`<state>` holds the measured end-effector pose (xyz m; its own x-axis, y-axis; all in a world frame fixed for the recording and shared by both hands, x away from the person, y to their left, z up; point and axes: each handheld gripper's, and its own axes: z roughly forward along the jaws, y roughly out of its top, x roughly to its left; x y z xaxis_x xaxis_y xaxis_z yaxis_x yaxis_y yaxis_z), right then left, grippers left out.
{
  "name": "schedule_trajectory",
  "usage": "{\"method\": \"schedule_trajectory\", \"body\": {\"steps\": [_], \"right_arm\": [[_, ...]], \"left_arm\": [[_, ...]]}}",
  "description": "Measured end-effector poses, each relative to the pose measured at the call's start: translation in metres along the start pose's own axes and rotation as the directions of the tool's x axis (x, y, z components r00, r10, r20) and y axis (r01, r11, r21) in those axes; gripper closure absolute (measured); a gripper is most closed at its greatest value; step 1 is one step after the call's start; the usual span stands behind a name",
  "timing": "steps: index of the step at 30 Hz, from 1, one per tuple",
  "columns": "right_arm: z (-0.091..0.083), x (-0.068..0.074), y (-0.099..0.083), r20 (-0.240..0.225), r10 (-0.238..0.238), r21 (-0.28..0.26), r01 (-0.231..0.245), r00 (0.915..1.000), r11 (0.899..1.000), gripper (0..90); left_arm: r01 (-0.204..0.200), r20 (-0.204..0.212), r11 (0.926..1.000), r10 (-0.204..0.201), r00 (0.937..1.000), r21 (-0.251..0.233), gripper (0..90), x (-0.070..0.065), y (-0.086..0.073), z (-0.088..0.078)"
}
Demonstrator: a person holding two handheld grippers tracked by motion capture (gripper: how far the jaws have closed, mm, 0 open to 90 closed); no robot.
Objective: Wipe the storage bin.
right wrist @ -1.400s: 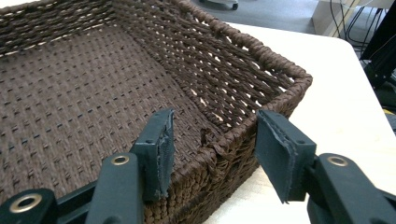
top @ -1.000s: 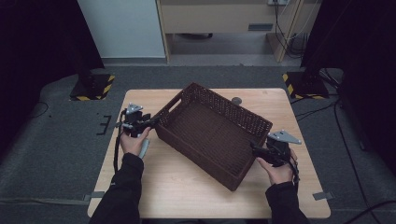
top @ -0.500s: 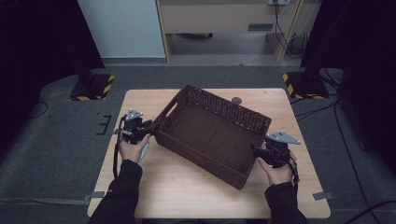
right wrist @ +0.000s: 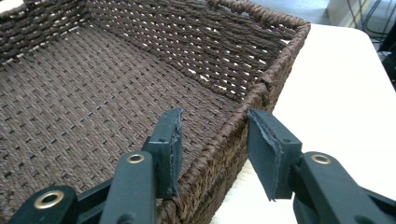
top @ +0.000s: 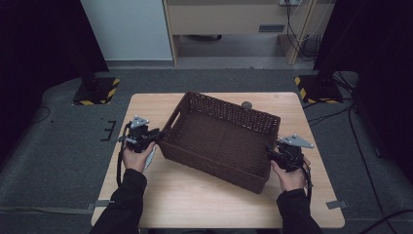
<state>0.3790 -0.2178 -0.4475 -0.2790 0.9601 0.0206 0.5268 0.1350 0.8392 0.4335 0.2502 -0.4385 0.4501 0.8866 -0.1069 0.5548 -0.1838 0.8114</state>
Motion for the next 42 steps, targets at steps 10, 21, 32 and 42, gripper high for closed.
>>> {"method": "schedule_trajectory", "body": {"steps": [10,21,32,42], "right_arm": [[-0.012,0.003,-0.003,-0.05,-0.007,0.012,0.007,0.9987,1.0,49.6],[0.0,-0.003,-0.003,-0.022,-0.031,0.046,0.032,0.9993,0.998,64.8],[-0.005,-0.009,-0.001,-0.041,0.002,0.011,-0.002,0.9992,1.0,55.4],[-0.011,-0.013,-0.003,-0.052,0.012,0.033,-0.01,0.9986,0.999,69.9]], "left_arm": [[-0.012,0.0,0.9999,0.012,0.9999,0.01,77.0,-0.015,-0.011,-0.013],[-0.006,0.043,1.0,0.006,0.9991,-0.003,70.9,-0.014,-0.008,-0.012],[-0.013,0.017,0.9999,0.012,0.9998,0.006,74.8,-0.027,-0.016,-0.022],[-0.042,0.003,0.9991,0.042,0.9991,0.004,72.4,-0.043,-0.027,-0.038]]}}
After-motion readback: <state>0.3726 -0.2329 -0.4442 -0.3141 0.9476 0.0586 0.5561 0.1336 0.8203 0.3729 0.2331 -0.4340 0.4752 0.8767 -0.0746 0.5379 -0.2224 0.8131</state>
